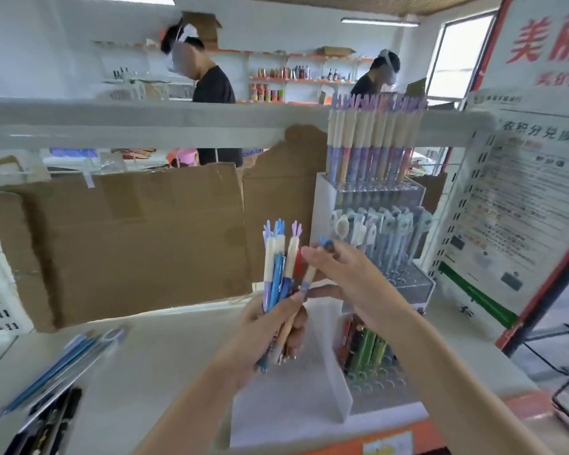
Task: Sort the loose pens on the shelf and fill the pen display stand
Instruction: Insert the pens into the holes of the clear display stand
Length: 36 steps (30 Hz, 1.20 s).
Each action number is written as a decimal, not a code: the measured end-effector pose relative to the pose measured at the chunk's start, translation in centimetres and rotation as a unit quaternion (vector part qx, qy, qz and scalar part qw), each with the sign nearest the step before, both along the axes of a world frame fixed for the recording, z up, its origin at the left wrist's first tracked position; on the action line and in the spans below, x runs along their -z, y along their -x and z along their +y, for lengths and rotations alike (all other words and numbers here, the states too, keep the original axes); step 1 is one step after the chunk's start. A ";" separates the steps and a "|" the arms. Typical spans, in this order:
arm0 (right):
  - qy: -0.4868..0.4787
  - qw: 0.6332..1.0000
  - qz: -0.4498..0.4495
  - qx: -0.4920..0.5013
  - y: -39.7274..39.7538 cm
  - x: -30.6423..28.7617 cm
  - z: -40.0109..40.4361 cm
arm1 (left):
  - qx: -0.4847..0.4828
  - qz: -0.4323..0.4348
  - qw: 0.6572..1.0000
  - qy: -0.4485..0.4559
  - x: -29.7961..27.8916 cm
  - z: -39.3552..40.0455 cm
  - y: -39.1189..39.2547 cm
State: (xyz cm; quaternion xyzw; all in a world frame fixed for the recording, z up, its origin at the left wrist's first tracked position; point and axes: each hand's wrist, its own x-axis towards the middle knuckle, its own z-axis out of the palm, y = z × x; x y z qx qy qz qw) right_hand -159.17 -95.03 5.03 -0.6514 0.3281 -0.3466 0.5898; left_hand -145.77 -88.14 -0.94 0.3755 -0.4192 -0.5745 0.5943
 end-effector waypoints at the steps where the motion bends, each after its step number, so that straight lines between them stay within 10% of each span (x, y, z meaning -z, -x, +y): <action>1: -0.003 1.000 0.001 0.013 0.7 0.1 0.0 | -0.001 0.002 1.000 0.002 -0.1 -0.1 0.4; 18: 0.125 0.985 -0.079 0.088 4.2 -4.7 -2.3 | -0.079 -0.047 0.995 0.050 -2.2 -2.9 2.4; 25: 0.342 0.909 0.000 0.240 4.3 -9.7 -7.5 | -0.108 -0.058 0.990 0.068 -3.9 -3.8 1.8; 36: 0.392 0.881 0.094 0.247 1.0 -11.2 -10.4 | -0.124 -0.063 0.987 0.082 -4.8 -2.8 1.6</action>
